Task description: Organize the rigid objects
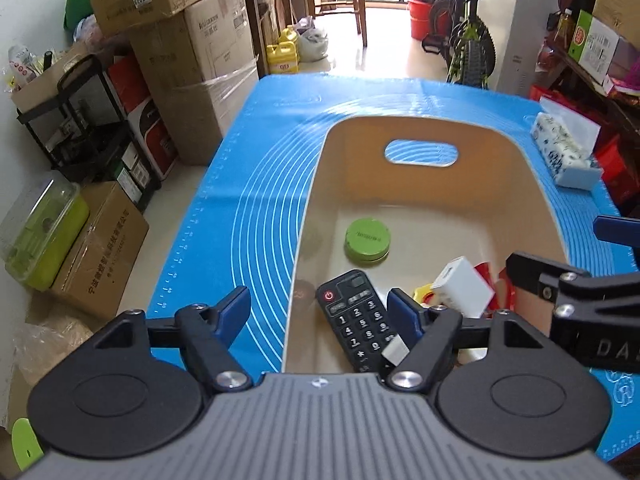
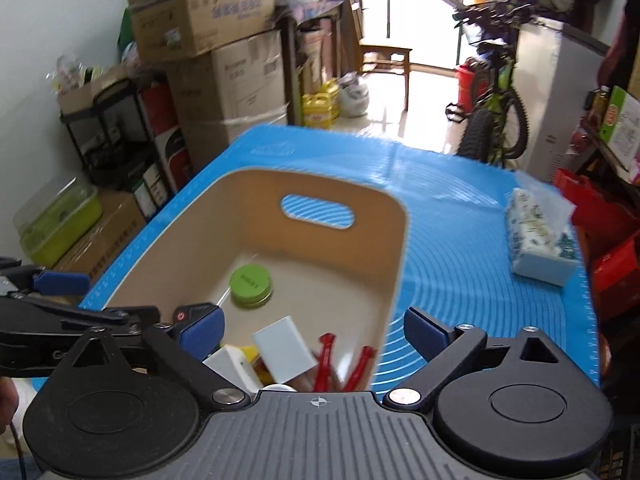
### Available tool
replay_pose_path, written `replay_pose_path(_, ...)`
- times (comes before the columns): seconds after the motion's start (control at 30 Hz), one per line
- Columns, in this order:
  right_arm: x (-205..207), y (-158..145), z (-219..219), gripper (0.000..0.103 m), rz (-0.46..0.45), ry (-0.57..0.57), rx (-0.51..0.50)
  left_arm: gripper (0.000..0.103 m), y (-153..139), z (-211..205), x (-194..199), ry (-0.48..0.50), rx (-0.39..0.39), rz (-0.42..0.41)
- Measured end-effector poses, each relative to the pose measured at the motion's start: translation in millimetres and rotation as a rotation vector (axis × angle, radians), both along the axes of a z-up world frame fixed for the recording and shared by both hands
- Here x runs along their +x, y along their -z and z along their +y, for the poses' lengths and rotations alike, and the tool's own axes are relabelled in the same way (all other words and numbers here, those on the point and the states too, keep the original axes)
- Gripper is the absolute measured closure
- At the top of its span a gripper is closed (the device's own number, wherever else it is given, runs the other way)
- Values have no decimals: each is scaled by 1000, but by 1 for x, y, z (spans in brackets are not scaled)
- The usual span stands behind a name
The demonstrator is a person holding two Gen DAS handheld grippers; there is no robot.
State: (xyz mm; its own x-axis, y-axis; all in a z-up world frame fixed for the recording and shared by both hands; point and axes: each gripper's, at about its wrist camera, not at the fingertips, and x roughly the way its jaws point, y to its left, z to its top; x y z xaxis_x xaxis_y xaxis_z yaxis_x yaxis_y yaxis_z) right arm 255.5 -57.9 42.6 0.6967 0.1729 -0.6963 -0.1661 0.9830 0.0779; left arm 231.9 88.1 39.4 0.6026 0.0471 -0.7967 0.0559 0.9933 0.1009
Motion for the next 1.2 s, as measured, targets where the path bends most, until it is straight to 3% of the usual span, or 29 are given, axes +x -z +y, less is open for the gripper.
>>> replay_pose_path(0.27,-25,-22,-19,6,-27,42,27,27,-24,-4,-23,-10,5,-35)
replay_pose_path(0.67,-95,-62,-48,6,-94,89,29,27,-56,-32,-85,37,-8,-96)
replay_pose_path(0.87,-137,-67,-59,6,-110,90,22,27,-60,-43,-119,43,14,-117)
replay_pose_path(1.2,-195,-59,-73,6,-134,110,32,27,-58,-45,-168,31,-34,-152)
